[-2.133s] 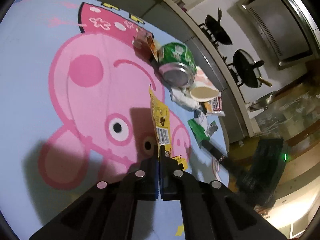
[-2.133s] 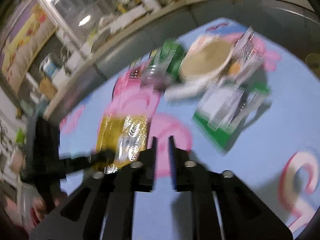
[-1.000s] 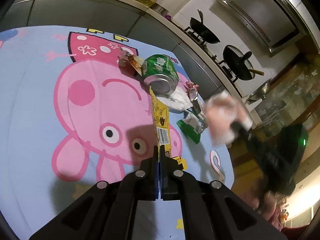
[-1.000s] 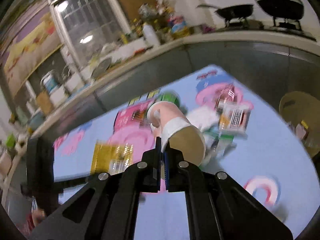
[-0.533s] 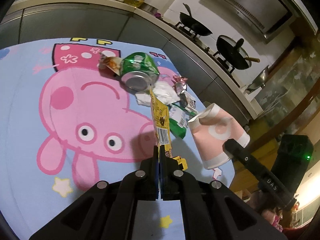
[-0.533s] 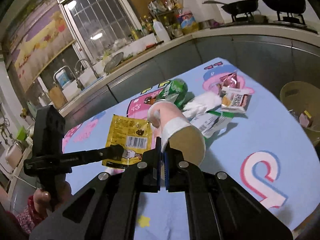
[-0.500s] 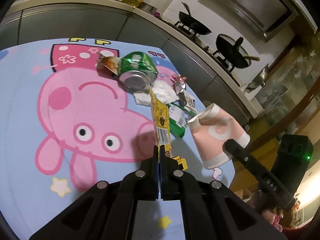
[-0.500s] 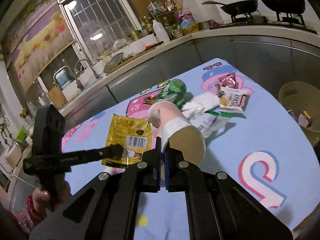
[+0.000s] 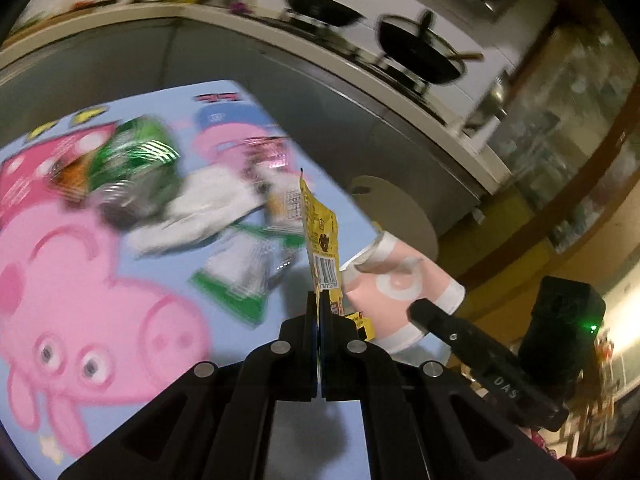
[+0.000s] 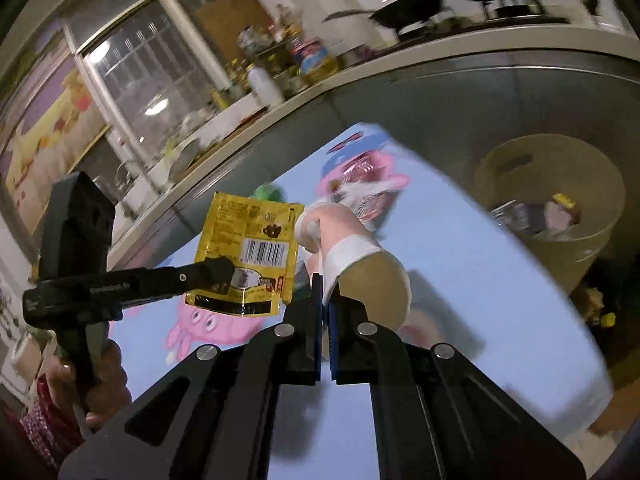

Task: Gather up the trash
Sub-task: 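Carry the sachet and paper cup to the beige bin and open both tools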

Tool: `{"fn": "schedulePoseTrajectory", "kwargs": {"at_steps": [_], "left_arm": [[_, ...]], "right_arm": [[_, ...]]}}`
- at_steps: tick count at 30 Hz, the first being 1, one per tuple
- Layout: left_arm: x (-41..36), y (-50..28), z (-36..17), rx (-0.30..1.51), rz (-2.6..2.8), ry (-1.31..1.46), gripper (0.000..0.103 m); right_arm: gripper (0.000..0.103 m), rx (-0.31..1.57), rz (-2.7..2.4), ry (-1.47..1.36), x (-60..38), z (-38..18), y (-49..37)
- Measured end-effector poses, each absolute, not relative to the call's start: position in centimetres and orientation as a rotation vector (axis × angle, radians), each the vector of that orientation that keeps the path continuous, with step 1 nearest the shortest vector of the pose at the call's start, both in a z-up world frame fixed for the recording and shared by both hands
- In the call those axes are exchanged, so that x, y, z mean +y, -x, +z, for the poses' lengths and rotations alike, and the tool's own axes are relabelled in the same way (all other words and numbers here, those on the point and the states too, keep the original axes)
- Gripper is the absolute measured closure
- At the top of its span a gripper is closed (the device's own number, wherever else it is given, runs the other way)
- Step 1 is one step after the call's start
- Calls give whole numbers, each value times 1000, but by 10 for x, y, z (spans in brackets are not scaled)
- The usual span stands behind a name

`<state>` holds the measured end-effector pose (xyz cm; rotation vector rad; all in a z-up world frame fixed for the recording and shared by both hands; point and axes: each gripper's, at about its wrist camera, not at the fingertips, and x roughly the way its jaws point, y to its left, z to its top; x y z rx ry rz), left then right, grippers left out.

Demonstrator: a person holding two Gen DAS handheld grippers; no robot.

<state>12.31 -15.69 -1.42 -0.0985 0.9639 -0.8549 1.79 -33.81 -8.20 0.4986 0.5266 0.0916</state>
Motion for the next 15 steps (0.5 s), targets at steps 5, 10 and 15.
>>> {"fn": "schedulePoseTrajectory", "kwargs": {"at_steps": [5,10,15], "left_arm": [[-239,-137,-2,950,-959,7,102],[-322,-161,-2,950,-1023,-51,102],[-383,-185,-20,968,-1032,-120,102]], "right_arm": [[101,439,-70,-546,-412,-77,-12],[101,424,-198,-555,-475,-83,-23],[100,474,-249,-566,-510,-100,-45]]}}
